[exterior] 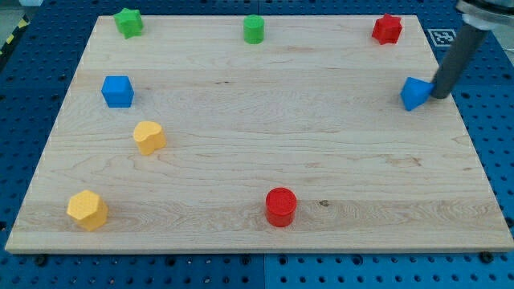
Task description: Push the blue triangle closer to the yellow heart
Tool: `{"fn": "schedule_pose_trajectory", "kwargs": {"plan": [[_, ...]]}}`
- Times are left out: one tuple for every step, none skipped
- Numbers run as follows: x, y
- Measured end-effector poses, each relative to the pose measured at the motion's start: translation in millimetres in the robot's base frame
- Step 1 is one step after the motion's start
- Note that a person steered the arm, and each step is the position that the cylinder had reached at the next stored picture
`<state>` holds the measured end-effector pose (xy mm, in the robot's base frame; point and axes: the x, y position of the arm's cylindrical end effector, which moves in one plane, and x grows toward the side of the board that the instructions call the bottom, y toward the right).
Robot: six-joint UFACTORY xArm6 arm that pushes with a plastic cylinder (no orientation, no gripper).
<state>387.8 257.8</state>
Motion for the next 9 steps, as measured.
{"fn": "schedule_pose_trajectory", "kwargs": {"plan": [[0,-28],[0,-29],[3,-22],[11,-19],[11,-19],[11,-24],[14,-36],[23,-45],[40,-53]]}}
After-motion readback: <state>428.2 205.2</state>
